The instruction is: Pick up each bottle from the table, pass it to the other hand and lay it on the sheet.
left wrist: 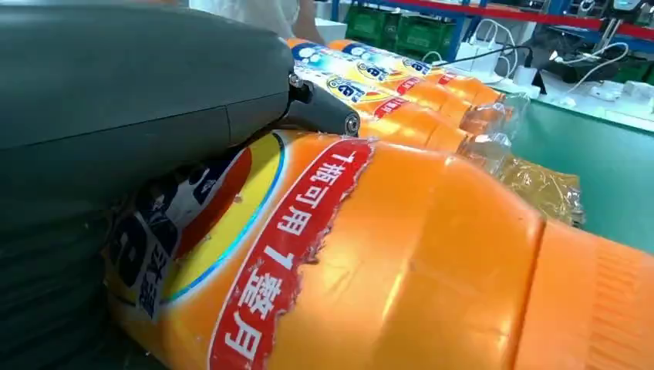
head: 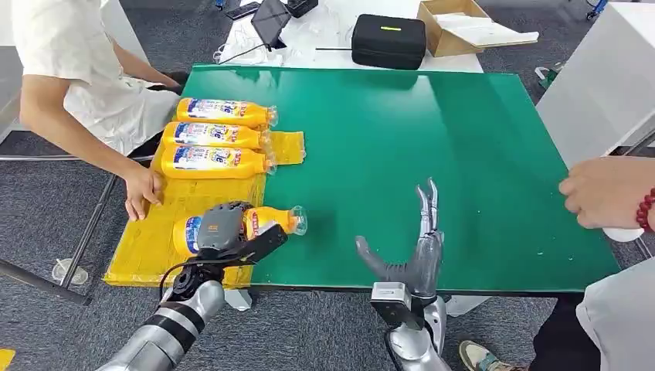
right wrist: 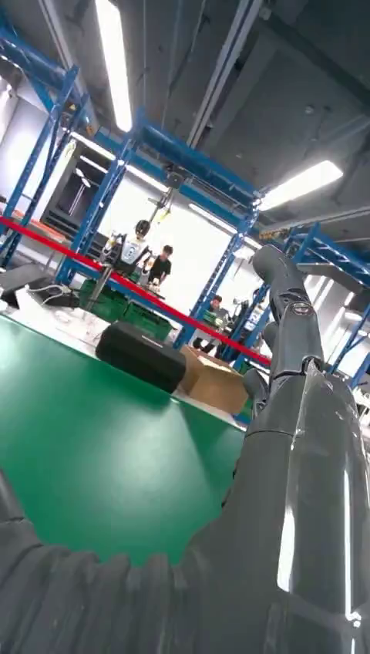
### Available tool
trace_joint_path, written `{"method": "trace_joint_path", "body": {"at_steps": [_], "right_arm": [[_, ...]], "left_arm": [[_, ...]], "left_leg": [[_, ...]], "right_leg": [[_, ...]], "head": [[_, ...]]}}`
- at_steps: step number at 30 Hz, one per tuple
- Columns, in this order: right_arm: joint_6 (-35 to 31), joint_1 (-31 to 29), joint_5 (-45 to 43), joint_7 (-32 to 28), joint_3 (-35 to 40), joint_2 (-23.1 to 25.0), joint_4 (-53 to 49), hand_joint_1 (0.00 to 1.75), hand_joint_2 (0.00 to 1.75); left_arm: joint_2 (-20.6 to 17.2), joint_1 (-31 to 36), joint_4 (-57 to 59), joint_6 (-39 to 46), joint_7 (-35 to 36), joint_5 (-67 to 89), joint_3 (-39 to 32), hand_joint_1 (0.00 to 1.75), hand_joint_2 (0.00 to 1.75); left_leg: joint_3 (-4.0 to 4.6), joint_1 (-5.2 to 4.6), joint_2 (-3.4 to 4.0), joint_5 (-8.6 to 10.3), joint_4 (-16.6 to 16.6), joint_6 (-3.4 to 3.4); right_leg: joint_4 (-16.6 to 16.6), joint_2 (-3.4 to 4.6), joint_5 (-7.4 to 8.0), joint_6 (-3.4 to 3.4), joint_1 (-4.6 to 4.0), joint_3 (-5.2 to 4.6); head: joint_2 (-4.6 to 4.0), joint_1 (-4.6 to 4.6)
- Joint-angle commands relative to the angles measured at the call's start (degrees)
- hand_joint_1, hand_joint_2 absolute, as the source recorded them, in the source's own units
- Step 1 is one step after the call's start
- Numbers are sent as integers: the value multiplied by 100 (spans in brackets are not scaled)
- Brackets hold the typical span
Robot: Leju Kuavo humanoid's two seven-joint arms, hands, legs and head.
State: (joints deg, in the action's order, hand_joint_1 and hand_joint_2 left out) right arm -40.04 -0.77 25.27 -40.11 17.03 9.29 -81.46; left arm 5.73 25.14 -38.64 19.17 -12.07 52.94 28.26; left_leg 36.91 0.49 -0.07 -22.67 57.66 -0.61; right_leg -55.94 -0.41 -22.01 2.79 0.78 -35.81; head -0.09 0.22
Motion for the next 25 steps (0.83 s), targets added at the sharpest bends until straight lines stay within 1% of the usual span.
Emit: {"method": "trace_joint_path", "body": {"at_steps": [1,2,3,4,5,6,8,9,10,12,15,20,22,23,25], "right_arm": [[4,-205,-167,11,114,-122,443,0,175],[4,-199,-213,11,128,-124,451,0,175],[4,-207,-289,11,168,-139,483,0,175],[4,-225,-285,11,234,-173,527,0,175],[4,-229,-261,11,238,-177,533,0,175],[4,-245,-300,11,260,-179,544,0,175],[4,-257,-306,11,244,-178,544,0,175],[4,-282,-365,11,228,-175,587,0,175],[4,-325,-527,11,306,-221,605,0,175],[4,-387,-566,11,350,-256,667,0,175],[4,-460,-671,11,394,-259,742,0,175],[4,-507,-777,11,442,-264,874,0,175],[4,-510,-786,11,452,-268,896,0,175],[4,-513,-796,11,453,-267,903,0,175],[4,-524,-814,11,474,-263,937,0,175]], "left_arm": [[-15,298,814,-238,65,-34,34,140,175],[-8,322,886,-297,63,-35,34,30,175],[-6,341,964,-389,39,-35,44,3,175],[2,375,1081,-632,-29,-86,41,0,175],[4,405,1136,-796,-76,-137,27,0,175],[5,434,1216,-1023,-134,-168,49,0,175],[6,446,1262,-1202,-182,-268,-2,0,175],[-7,461,1301,-1358,-215,-341,-32,0,175],[-37,479,1342,-1529,-252,-388,-33,0,175],[-130,530,1456,-1915,-295,-434,13,0,175],[-208,560,1550,-2148,-370,-508,36,0,175],[-248,541,1613,-2326,-428,-591,52,0,175],[-260,530,1639,-2420,-441,-623,58,0,175],[-270,525,1643,-2451,-448,-628,71,0,175],[-297,505,1642,-2564,-506,-676,87,0,175]], "left_leg": [[-25,4,8,-10,-2,1],[-33,5,11,-13,-2,1],[-21,2,7,-7,-3,1],[-33,5,10,-12,-2,1],[-36,7,12,-14,-1,1],[-21,3,9,-6,-3,1],[-39,5,18,-16,-1,1],[-29,5,20,-12,-2,1],[-39,5,22,-17,0,1],[-39,6,16,-16,1,1],[-42,4,13,-7,-6,0],[-81,2,11,-5,-14,-1],[-88,1,9,-4,-14,0],[-87,6,26,-4,-14,2],[-94,2,10,-2,-16,5]], "right_leg": [[5,10,-5,-8,-5,24],[5,13,-8,-11,-6,31],[5,8,-4,-7,-3,20],[6,12,-7,-11,-6,32],[6,14,-7,-12,-8,36],[6,10,-2,-6,-4,21],[5,20,-7,-11,-6,36],[5,19,-3,-9,-6,25],[4,21,-8,-11,-6,34],[3,14,-9,-12,-8,37],[9,13,-3,-9,-4,47],[12,8,-3,-8,-2,88],[11,6,-10,-19,-1,94],[13,25,-2,-28,-7,89],[11,7,-9,-19,-3,99]], "head": [[0,0],[0,0],[0,2],[0,0],[0,0],[0,0],[0,2],[0,0],[0,0],[0,0],[0,2],[0,2],[0,2],[0,2],[0,0]]}}
